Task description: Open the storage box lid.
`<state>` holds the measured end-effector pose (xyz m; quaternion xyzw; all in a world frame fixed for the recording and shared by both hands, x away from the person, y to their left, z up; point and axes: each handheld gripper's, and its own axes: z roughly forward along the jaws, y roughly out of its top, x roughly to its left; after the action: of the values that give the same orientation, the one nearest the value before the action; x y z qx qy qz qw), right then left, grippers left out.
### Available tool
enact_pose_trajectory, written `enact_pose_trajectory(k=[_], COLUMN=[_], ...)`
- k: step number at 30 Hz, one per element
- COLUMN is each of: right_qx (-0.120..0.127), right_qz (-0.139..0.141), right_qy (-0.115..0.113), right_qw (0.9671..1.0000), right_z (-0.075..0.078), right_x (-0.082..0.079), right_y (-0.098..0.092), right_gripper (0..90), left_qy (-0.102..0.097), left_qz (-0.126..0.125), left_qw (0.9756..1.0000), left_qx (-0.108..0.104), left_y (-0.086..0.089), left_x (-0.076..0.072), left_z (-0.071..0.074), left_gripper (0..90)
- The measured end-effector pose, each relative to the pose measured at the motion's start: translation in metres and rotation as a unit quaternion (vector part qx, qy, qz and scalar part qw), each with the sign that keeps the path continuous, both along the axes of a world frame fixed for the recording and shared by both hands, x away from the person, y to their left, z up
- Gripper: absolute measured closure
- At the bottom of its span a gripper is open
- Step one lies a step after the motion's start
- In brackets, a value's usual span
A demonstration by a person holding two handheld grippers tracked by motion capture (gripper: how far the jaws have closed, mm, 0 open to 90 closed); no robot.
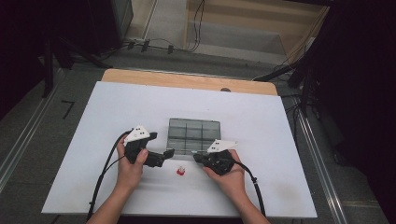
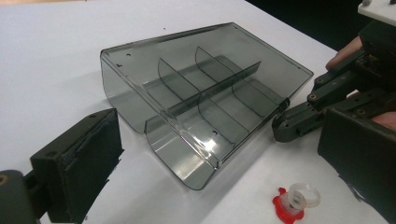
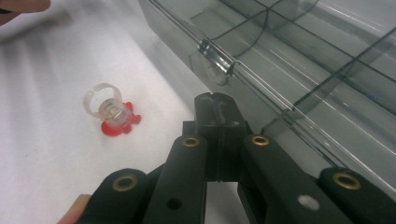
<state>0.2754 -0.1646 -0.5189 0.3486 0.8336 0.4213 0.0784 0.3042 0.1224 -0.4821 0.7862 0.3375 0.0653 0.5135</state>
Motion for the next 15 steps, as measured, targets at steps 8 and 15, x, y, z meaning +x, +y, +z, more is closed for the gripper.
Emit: enact_pose_trajectory(k=[8, 15], right_qx=[0.009, 0.018], right_qz=[0.0, 0.001], right_qy=[0.0, -0.007], right_qw=[1.0, 0.9998], right_z=[-0.0005, 0.0032], right_x=[0.0005, 0.0], right_y=[0.0027, 0.0006], right_gripper=[87.9, 87.9], left_qy=[0.002, 0.002], left_qz=[-0.002, -0.001], left_qw=[1.0, 1.0], left_qx=[0.004, 0.002], left_y=[-0.0011, -0.0005], left_x=[0.0007, 0.001], left_z=[-0.002, -0.002], left_gripper=[0.0, 0.0])
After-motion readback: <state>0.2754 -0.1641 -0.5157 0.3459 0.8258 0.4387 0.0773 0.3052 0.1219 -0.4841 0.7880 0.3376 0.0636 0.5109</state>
